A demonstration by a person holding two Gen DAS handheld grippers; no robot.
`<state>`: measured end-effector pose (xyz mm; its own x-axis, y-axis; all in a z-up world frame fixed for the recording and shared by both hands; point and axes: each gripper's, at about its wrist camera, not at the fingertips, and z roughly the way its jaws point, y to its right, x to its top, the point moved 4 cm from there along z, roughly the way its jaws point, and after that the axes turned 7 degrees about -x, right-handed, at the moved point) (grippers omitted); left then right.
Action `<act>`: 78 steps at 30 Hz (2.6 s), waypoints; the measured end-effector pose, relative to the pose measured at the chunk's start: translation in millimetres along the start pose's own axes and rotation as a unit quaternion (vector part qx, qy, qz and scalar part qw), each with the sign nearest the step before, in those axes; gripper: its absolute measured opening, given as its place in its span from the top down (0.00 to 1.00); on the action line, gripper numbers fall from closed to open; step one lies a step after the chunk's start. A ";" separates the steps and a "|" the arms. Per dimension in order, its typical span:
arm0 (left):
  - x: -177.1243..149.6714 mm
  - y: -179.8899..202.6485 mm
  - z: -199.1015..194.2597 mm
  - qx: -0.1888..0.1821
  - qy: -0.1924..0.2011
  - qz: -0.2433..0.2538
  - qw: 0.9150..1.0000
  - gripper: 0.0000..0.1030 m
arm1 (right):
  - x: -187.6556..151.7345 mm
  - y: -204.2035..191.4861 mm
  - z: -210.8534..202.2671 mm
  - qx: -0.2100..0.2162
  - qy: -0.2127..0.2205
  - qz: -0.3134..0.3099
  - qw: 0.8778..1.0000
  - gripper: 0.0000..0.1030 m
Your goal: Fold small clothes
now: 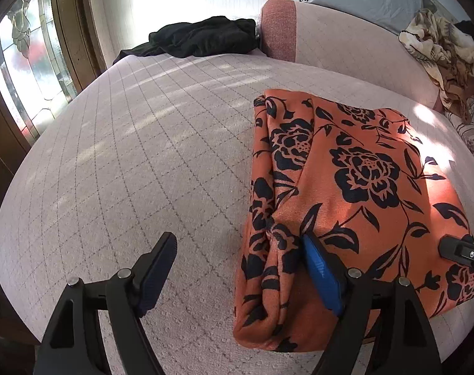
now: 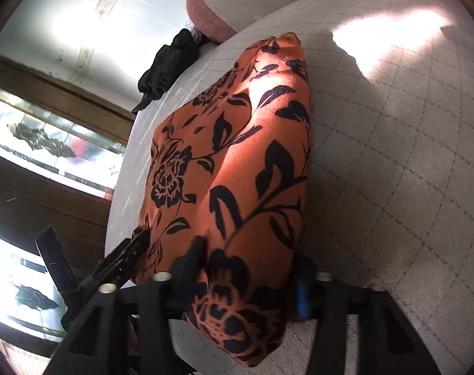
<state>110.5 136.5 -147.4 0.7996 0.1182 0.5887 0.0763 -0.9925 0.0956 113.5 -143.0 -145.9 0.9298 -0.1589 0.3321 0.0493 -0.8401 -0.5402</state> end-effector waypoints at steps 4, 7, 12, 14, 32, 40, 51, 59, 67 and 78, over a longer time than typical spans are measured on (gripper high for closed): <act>-1.9 -1.7 0.8 -0.011 -0.001 -0.008 1.000 0.19 | -8.2 -6.3 -3.4 -0.067 0.009 -0.047 0.997 0.60; -1.6 -2.5 0.9 -0.016 0.001 -0.007 1.000 0.19 | -8.1 13.4 -4.1 -0.028 0.003 0.016 0.999 0.41; -1.3 -3.8 2.0 -0.024 -0.001 -0.014 1.000 0.19 | 21.9 24.2 -24.4 -0.003 0.051 0.049 0.997 0.24; -1.3 -3.2 1.8 -0.023 0.000 -0.011 1.000 0.19 | 39.9 28.2 -8.3 0.018 0.033 0.065 0.997 0.24; -2.0 -5.2 4.6 -0.023 0.002 -0.014 1.000 0.17 | 38.5 -16.6 -28.1 -0.119 0.096 -0.056 0.987 0.37; -3.6 -3.6 3.4 -0.014 0.006 -0.006 1.000 0.16 | -16.0 -60.7 19.5 -0.055 -0.005 -0.132 0.990 0.21; -4.5 -5.3 -17.4 -0.023 -0.005 -0.022 0.999 0.16 | -47.0 -33.1 -41.6 -0.021 0.058 -0.086 0.994 0.22; -17.9 -0.3 -49.5 -0.045 0.005 -0.026 0.999 0.16 | -57.1 19.0 -52.8 -0.007 0.068 0.004 0.998 0.22; -12.7 11.8 -58.6 -0.033 0.011 -0.014 0.999 0.16 | -59.1 16.5 -52.8 0.016 0.066 0.005 0.998 0.21; -10.4 9.0 -51.8 -0.035 0.005 -0.017 0.999 0.16 | -56.0 19.7 -49.8 0.021 0.060 0.022 0.998 0.21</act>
<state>72.0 127.9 -111.1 0.7912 0.1529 0.5921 0.0617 -0.9833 0.1715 44.2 -176.5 -136.6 0.8807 -0.2593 0.3964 0.0260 -0.8091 -0.5871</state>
